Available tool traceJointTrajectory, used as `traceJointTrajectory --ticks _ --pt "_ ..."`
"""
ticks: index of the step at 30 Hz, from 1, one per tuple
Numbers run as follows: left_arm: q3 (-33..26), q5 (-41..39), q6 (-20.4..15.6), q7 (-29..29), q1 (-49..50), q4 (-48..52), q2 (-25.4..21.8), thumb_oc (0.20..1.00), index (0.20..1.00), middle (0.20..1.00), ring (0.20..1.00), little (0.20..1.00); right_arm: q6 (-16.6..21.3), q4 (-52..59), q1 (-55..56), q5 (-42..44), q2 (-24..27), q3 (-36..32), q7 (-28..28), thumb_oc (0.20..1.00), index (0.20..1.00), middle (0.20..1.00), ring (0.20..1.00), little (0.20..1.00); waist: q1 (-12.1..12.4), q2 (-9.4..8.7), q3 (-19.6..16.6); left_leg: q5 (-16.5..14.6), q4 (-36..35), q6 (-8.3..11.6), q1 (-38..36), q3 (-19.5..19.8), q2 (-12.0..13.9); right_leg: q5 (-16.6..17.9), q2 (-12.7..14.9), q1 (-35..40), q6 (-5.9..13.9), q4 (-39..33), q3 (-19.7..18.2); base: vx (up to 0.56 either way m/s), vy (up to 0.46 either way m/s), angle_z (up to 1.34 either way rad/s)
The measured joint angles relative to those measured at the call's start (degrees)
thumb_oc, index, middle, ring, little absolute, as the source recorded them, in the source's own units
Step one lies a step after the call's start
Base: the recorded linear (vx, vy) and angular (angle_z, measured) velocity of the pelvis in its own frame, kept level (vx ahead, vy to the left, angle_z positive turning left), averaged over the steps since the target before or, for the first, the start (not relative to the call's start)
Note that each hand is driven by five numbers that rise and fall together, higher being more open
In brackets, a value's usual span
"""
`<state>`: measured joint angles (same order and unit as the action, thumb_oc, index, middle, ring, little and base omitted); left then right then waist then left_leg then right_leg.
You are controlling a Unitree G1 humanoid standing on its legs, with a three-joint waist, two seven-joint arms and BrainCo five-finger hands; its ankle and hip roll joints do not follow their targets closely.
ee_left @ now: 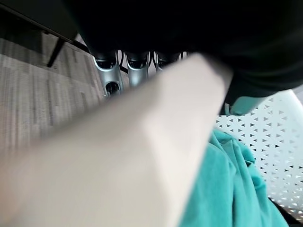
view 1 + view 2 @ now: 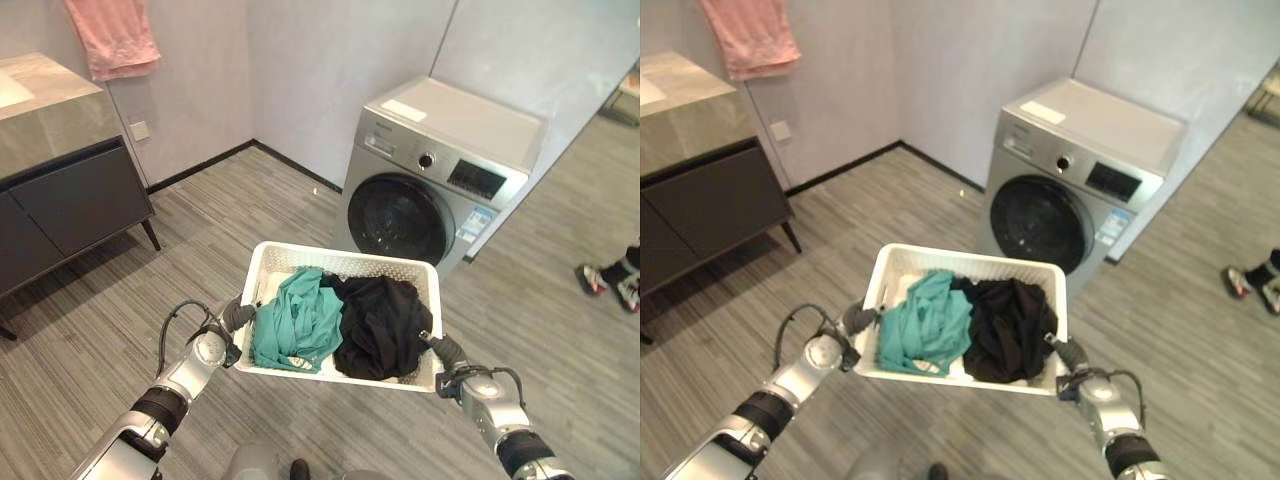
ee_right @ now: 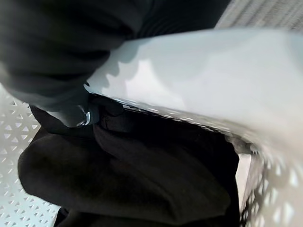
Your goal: Grab the laundry basket,head to the washer,open it,put in the laundry and shut it.
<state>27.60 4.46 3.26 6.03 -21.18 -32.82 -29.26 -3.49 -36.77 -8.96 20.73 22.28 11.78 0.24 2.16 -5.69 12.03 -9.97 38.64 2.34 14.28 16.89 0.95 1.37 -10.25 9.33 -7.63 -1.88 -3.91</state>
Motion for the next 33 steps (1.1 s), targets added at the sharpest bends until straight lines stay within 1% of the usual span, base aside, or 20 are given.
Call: traceJointTrajectory --ticks 1,2,3,6,7,8,9,10,11,12,13,14,15,16,18,19,20,22,27,33 --pt "0.0 0.0 -0.1 0.0 -0.1 -0.1 0.1 0.200 0.200 0.200 0.200 0.200 0.0 -0.1 -0.1 0.0 0.2 0.2 -0.2 0.200 0.200 0.200 0.200 0.200 0.4 0.27 0.3 0.1 -4.3 0.54 1.2 -1.8 -1.0 -0.9 0.0 0.7 1.59 -1.2 -1.4 0.22 0.105 -0.10" --pt "-0.2 0.0 0.0 0.2 0.1 -0.3 0.6 0.200 0.200 0.200 0.200 0.200 0.0 -0.3 -0.4 0.1 0.3 0.2 -0.2 0.200 0.200 0.200 0.200 0.200 1.3 0.38 0.6 1.7 -15.1 0.60 0.4 -3.6 -1.7 -1.3 0.5 0.5 2.77 -1.3 -1.4 0.18 0.142 -0.15" --pt "0.0 0.0 0.1 0.0 0.2 -0.3 0.6 0.200 0.200 0.200 0.200 0.200 0.0 -0.8 -1.0 0.0 0.5 0.1 -0.2 0.200 0.200 0.200 0.200 0.200 2.1 1.35 1.2 4.4 -21.1 -0.50 0.5 -4.8 -2.7 -1.7 0.2 0.9 3.52 -1.3 -1.7 0.14 0.105 -0.22" --pt "-0.2 0.1 0.6 0.1 0.9 -0.9 0.5 0.200 0.200 0.200 0.200 0.200 0.0 -1.8 -1.6 -0.3 -0.3 0.2 0.0 0.200 0.200 0.200 0.200 0.200 4.3 2.32 1.6 11.1 -31.4 -2.72 -2.4 -7.0 -4.6 -1.4 -0.5 3.1 3.49 -1.1 -3.4 0.14 0.129 -0.35" --pt "0.0 0.1 0.5 0.1 1.4 -0.9 0.5 0.200 0.200 0.200 0.200 0.200 0.0 -1.9 -1.3 -0.6 -0.3 0.2 0.0 0.200 0.200 0.200 0.200 0.200 4.2 4.53 1.5 13.6 -33.4 -5.33 -5.9 -7.1 -3.5 -1.4 -2.9 4.1 3.61 1.1 -3.4 0.11 0.150 -0.14" --pt "0.0 0.1 0.5 0.1 1.3 -1.1 0.4 0.200 0.200 0.200 0.200 0.200 0.0 -1.9 -1.2 -0.7 -0.6 0.2 0.0 0.200 0.200 0.200 0.200 0.200 4.0 5.09 1.7 16.3 -34.8 -5.65 -7.5 -5.8 -2.9 -2.1 -3.7 4.5 4.55 2.7 -3.5 0.10 0.150 -0.33" --pt "-0.2 0.1 0.6 0.3 1.2 -1.8 0.3 0.200 0.200 0.200 0.200 0.200 0.0 -1.7 -1.0 -0.8 -1.1 0.2 0.1 0.200 0.200 0.200 0.200 0.200 4.1 5.83 2.1 19.8 -38.0 -6.48 -10.8 -6.4 -1.0 -7.8 -4.4 2.6 7.05 9.0 -3.1 0.07 0.119 -0.35" --pt "-0.2 0.1 0.5 0.4 1.0 -1.9 1.0 0.200 0.200 0.200 0.200 0.200 0.4 -0.8 -0.6 -0.8 -0.1 0.2 0.1 0.200 0.200 0.200 0.200 0.200 2.9 6.50 2.1 21.0 -41.0 -6.86 -13.1 -6.6 -0.7 -10.8 -1.5 0.9 5.26 9.8 -2.7 0.06 0.070 -0.29" --pt "-0.2 0.1 0.4 0.4 0.7 -1.6 1.4 0.200 0.200 0.200 0.200 0.200 0.7 -0.4 -0.5 -0.8 0.8 0.2 0.1 0.200 0.200 0.200 0.200 0.200 2.1 7.06 2.2 21.5 -41.9 -6.34 -13.5 -6.8 -0.7 -10.5 0.8 0.1 5.91 8.8 -1.9 0.12 0.094 -0.02" --pt "-0.2 0.2 -0.3 0.4 0.2 -1.0 1.4 0.200 0.200 0.200 0.200 0.200 0.7 0.3 -0.3 -0.8 1.2 -0.2 0.0 0.200 0.200 0.200 0.200 0.200 1.3 7.10 2.2 21.4 -42.0 -4.85 -13.2 -6.9 -1.1 -7.3 4.6 -0.7 8.59 6.1 -0.1 0.12 0.104 0.09" --pt "-0.2 0.2 -0.3 0.4 -0.3 -0.9 1.4 0.200 0.200 0.200 0.200 0.200 0.7 0.4 0.1 -0.8 0.9 -0.3 0.0 0.200 0.200 0.200 0.200 0.200 0.7 6.25 1.9 20.9 -41.7 -4.30 -13.2 -7.0 -1.5 -6.2 5.3 0.2 7.50 4.7 0.6 0.09 0.133 0.06" --pt "-0.2 0.5 -0.5 0.3 -0.1 -1.0 0.9 0.200 0.200 0.200 0.200 0.200 0.9 0.2 0.4 -0.8 0.2 -0.6 0.0 0.200 0.200 0.200 0.200 0.200 1.8 2.92 0.5 18.5 -42.7 -2.67 -16.2 -8.6 -2.7 -4.7 7.0 5.6 7.56 -1.6 -0.4 0.00 0.060 0.01" --pt "-1.0 0.5 -0.4 1.0 1.4 0.4 1.2 0.200 0.200 0.200 0.200 0.200 1.5 -0.8 1.0 -1.9 -0.3 0.1 -0.2 0.200 0.200 0.200 0.200 0.200 1.3 2.58 -0.6 18.1 -42.6 -2.32 -14.2 -8.9 -2.7 -5.1 7.3 3.6 6.73 -1.1 -0.3 -0.05 0.093 0.01" --pt "-4.5 0.4 -0.7 3.4 5.7 4.0 2.7 0.200 0.200 0.200 0.200 0.200 2.8 -2.3 2.1 -3.1 -2.0 0.3 -0.8 0.200 0.200 0.200 0.200 0.200 0.4 0.94 -5.0 15.5 -42.6 -0.62 -9.7 -11.5 -2.8 -4.1 8.8 -1.5 5.39 -1.8 0.2 -0.01 0.061 0.11" --pt "-5.1 0.3 -1.1 4.7 7.5 6.9 3.1 0.200 0.200 0.200 0.200 0.200 2.9 -5.3 2.7 -3.6 -3.8 0.5 -1.2 0.200 0.200 0.200 0.200 0.200 -0.3 -1.06 -5.1 15.8 -41.2 -1.03 -6.6 -10.9 -2.6 -2.2 11.5 -4.8 6.38 -3.1 0.8 -0.04 0.103 0.16" --pt "-5.1 0.3 -1.1 4.8 7.9 7.1 3.5 0.200 0.200 0.200 0.200 0.200 2.6 -5.6 3.0 -3.6 -3.7 0.8 -1.2 0.200 0.200 0.200 0.200 0.200 -0.7 -0.47 -5.0 15.9 -41.2 -0.89 -6.8 -10.7 -1.8 -2.0 11.6 -5.4 6.68 -3.0 0.8 -0.04 0.156 0.15" --pt "-5.1 0.3 -1.0 4.9 9.0 6.9 5.1 0.200 0.200 0.200 0.200 0.200 2.1 -6.1 3.6 -3.6 -3.2 0.8 -1.5 0.200 0.200 0.200 0.200 0.200 -2.2 2.56 -3.9 17.9 -41.8 0.37 -9.3 -9.2 0.6 -1.4 11.0 -5.0 7.81 -3.0 1.4 -0.01 0.140 0.16" --pt "-4.9 0.3 -0.5 4.9 10.2 6.6 6.2 0.200 0.200 0.200 0.200 0.200 1.3 -6.5 4.3 -3.6 -2.9 0.9 -1.8 0.200 0.200 0.200 0.200 0.200 -3.7 5.56 -1.7 17.8 -44.0 0.41 -11.6 -8.1 0.5 -0.2 11.8 -4.0 10.07 -3.1 1.5 -0.02 0.129 0.03" --pt "-7.8 0.3 -0.4 5.0 10.9 7.1 5.8 0.200 0.200 0.200 0.200 0.200 1.3 -4.0 3.8 -3.6 -3.5 0.9 -1.6 0.200 0.200 0.200 0.200 0.200 -2.3 6.57 -0.2 15.7 -44.0 -1.26 -12.9 -9.9 -2.0 -1.1 14.5 -3.8 12.87 -3.6 -0.4 -0.02 0.097 -0.19" --pt "-11.3 0.1 -0.6 5.0 14.7 11.8 4.7 0.200 0.200 0.200 0.200 0.200 1.5 3.4 5.3 -4.5 -3.5 -0.5 -1.7 0.200 0.200 0.200 0.200 0.200 -1.8 6.37 0.1 15.2 -44.3 -1.55 -12.4 -10.8 -3.1 -2.4 16.1 -4.6 13.38 -3.6 -0.6 -0.01 0.068 -0.11"
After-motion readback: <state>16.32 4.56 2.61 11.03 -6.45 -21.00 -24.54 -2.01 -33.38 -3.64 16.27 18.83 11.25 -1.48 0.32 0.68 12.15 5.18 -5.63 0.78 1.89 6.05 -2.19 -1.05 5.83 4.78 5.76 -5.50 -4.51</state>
